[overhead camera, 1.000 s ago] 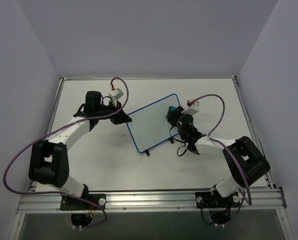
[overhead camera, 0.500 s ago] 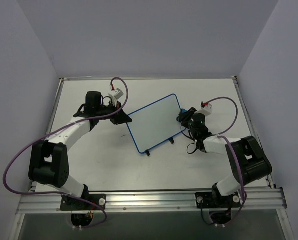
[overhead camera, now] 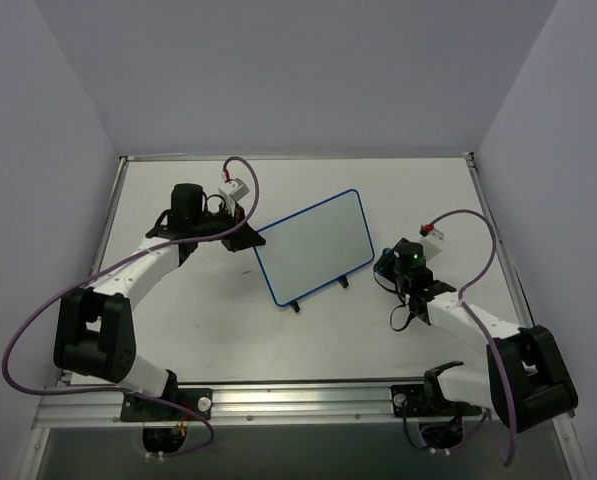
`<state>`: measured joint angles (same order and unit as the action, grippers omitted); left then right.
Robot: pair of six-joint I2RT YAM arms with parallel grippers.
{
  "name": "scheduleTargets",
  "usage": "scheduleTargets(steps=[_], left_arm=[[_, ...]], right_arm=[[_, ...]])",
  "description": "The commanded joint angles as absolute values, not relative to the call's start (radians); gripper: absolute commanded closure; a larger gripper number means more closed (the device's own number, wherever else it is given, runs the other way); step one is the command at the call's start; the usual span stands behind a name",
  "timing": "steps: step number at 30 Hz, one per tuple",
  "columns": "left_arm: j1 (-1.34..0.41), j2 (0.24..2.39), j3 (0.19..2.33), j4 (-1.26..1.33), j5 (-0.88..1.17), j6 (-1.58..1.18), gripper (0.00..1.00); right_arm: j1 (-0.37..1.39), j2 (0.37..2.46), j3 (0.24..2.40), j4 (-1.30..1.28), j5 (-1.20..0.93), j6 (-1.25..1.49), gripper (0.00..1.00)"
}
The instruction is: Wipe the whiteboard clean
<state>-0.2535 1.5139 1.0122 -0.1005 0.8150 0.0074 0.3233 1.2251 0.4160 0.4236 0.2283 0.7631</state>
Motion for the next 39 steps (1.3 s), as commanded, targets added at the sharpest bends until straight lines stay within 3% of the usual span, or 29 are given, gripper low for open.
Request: scheduleTargets(steps=[1,5,11,24,28,36,38,39], left_arm=[[-0.235,1.503,0.983,-0.064,0.548,0.244,0.98],[-0.232,1.482,0.965,-0.06,0.511,0.239,0.98],[-0.222,1.439,0.945,-0.064,0.482,0.233,0.98],[-0.213,1.315,0.861,-0.086,0.333,0.219,0.98],[-0.218,1.319,0.859,-0.097,0.337,0.218,0.98],[-0.225,1.279,0.83,-0.074,0.223,0.202,0.98],[-0.23,1.285,0.831,-0.074,0.221,0.199,0.96],[-0.23,1.292,0.833,-0.074,0.221,0.199,0.91]], right_arm=[[0.29,1.12,0.552,0.22,0.308,0.692,1.0],[0.213,1.115,0.672,0.104,0.29,0.614,1.0],[0.028,1.19,0.661,0.086,0.146,0.551,0.98],[0.006,1.33,0.661,0.094,0.17,0.548,0.94],[0.006,1.377,0.657,0.115,0.164,0.564,0.84],[-0.034,1.489,0.655,0.163,0.135,0.58,0.8],[-0.034,1.497,0.652,0.164,0.135,0.581,0.7],[-0.031,1.496,0.65,0.163,0.14,0.583,0.55]])
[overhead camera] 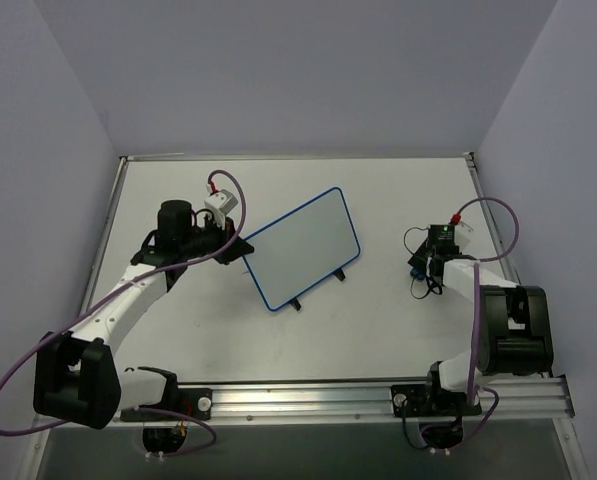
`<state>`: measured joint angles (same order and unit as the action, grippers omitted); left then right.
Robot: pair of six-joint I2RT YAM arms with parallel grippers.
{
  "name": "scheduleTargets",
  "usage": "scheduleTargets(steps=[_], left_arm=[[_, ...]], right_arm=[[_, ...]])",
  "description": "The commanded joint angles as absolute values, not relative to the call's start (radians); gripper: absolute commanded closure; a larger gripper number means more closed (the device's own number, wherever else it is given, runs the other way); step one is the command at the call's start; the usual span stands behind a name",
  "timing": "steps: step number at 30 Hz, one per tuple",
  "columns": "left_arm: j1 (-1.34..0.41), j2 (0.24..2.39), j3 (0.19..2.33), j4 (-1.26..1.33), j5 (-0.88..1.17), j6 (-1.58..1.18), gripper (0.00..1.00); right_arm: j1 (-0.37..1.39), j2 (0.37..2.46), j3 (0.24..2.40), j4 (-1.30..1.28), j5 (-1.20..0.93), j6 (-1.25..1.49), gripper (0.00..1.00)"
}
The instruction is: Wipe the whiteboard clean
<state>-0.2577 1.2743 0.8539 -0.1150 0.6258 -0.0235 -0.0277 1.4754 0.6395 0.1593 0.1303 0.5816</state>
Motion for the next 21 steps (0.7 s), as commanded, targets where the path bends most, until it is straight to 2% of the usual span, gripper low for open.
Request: scheduleTargets(steps=[1,2,3,6,8,14,18,21], left_arm=[[-0.232,1.296,0.831,-0.074,0.222,0.199,0.9],[-0.232,1.299,0.833,-0.072,0.224,0.199,0.9],[-0.232,1.299,0.834,-0.075,0.224,0.199,0.9],[-0.233,1.299,0.834,-0.075,0.222,0.202,0.85],[-0.235,1.296,0.83,-0.075,0.219,0.202,0.83],[-0.236,1.298,0.83,-0.074,0.192,0.202,0.63],[-0.238,1.296,0.827,-0.071,0.186,0.202,0.6],[-0.241,1.295,0.827,-0.069,0.179,0.202,0.52]], right_arm=[[-0.031,1.494,0.65,0.163,0.141,0.583,0.5],[-0.031,1.493,0.65,0.161,0.143,0.584,0.47],[-0.031,1.482,0.65,0.157,0.141,0.584,0.39],[-0.031,1.448,0.652,0.144,0.143,0.58,0.3],[-0.031,1.431,0.658,0.135,0.147,0.575,0.29],[-0.031,1.399,0.661,0.124,0.143,0.571,0.27],[-0.031,1.394,0.655,0.129,0.132,0.569,0.27],[-0.031,1.385,0.65,0.13,0.132,0.568,0.27]])
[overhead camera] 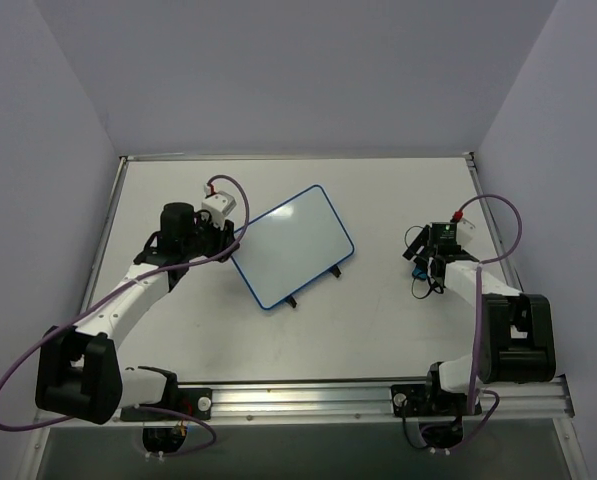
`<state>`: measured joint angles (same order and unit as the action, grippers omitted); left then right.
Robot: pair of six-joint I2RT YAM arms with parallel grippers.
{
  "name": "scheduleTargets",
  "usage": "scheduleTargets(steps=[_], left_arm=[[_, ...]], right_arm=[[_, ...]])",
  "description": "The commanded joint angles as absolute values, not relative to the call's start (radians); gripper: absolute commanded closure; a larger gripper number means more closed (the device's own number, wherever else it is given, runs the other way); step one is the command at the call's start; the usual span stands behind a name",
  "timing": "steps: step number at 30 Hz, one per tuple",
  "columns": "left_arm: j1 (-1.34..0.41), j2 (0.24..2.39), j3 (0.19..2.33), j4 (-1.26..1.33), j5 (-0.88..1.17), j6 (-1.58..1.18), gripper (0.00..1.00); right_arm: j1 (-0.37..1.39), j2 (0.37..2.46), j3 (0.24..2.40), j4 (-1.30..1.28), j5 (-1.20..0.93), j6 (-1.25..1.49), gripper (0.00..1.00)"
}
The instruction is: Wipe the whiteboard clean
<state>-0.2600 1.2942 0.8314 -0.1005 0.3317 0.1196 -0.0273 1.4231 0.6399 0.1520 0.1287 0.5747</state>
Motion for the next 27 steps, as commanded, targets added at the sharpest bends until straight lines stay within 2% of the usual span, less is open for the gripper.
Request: scheduleTargets(steps=[1,7,19,23,24,27], left_arm=[[-0.241,1.293,0.827,-0.069,0.179,0.202,0.51],[-0.248,1.255,0.822,-0.068,0.17,0.209,0.42],[-0.275,1.125,0.827,-0.069,0.157,0.221,0.37],[-0.291,1.03,0.848,-0.092,0.108,0.204,0.32],[-0.304,1.013,0.857,-0.101,0.092,0.199,0.06],[-0.327,0.954,0.923,-0.175,-0.049,0.154,0.06]], right_arm=[[-0.031,1.385,0.652,0.13,0.132,0.568,0.27],[-0.031,1.384,0.652,0.135,0.127,0.565,0.27],[-0.028,1.379,0.657,0.135,0.121,0.551,0.27],[0.006,1.307,0.669,0.1,0.133,0.519,0.25],[0.03,1.284,0.684,0.088,0.156,0.511,0.25],[0.105,1.172,0.721,0.014,0.248,0.482,0.2]])
